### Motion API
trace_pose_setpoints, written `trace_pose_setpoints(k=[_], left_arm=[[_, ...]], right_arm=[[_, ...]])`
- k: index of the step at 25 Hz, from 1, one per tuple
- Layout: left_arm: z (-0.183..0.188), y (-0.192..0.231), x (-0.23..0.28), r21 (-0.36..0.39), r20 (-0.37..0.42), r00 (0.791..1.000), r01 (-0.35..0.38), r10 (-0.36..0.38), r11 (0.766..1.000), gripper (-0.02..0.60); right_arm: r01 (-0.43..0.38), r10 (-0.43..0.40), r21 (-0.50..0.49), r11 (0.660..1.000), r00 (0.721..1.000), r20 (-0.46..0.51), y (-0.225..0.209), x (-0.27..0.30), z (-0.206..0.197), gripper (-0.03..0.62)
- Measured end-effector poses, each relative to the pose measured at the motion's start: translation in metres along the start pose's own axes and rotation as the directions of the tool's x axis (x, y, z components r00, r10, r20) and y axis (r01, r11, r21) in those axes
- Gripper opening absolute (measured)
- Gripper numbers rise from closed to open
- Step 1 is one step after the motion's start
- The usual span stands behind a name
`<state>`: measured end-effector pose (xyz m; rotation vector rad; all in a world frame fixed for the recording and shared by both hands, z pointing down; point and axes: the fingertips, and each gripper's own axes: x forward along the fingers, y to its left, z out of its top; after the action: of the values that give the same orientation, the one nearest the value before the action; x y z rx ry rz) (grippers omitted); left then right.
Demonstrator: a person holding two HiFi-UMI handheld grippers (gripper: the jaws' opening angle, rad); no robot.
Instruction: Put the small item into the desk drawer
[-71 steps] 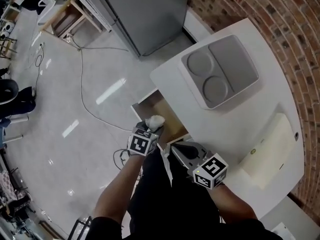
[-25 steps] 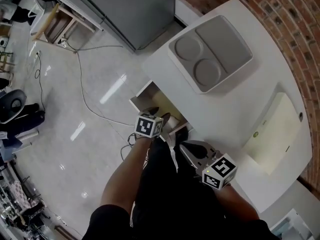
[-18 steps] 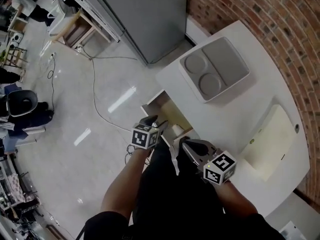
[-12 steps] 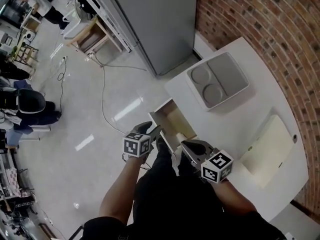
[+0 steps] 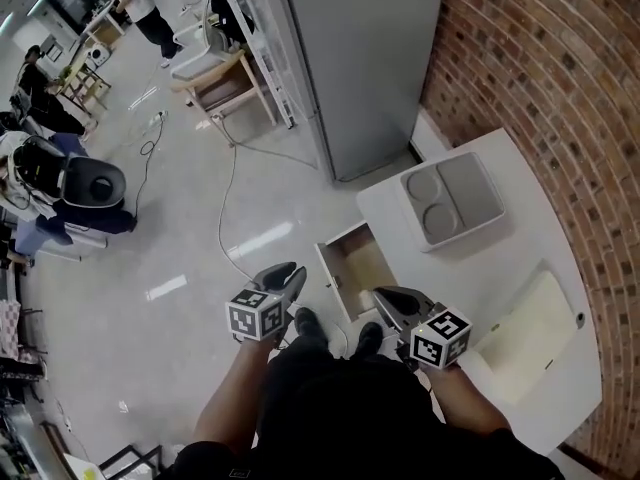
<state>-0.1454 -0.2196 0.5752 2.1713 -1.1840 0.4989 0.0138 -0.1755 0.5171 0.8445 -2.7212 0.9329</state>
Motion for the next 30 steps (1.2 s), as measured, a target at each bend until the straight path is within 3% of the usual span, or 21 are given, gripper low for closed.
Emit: trace_pose_setpoints(k=[7, 17, 21, 30], left_arm=[[0.038, 0.022, -0.024, 0.026, 0.078, 0.996, 0.036, -0.038, 0.999, 0.076], [0.104, 0.072, -0.076, 0.079, 0.217, 0.973, 0.069, -0.084, 0.995, 0.052], [0.126, 0.082, -0.09, 0.1, 0.266, 0.958, 0.088, -0.111, 0.991, 0.048], [0.152, 0.103, -0.114, 0.118, 0.31, 0.94, 0.112, -0.144, 0.987, 0.038]], right_arm=[[0.102, -0.101, -0.008, 0.995, 0.994, 0.032, -0.01, 0.021, 0.031, 0.011], [0.121, -0.117, -0.068, 0.99, 0.991, 0.058, 0.035, 0.093, 0.074, 0.011], [0.135, -0.127, -0.14, 0.981, 0.99, 0.069, 0.048, 0.103, 0.084, 0.011], [0.229, -0.189, -0.21, 0.951, 0.963, 0.195, 0.075, 0.102, 0.117, 0.011]])
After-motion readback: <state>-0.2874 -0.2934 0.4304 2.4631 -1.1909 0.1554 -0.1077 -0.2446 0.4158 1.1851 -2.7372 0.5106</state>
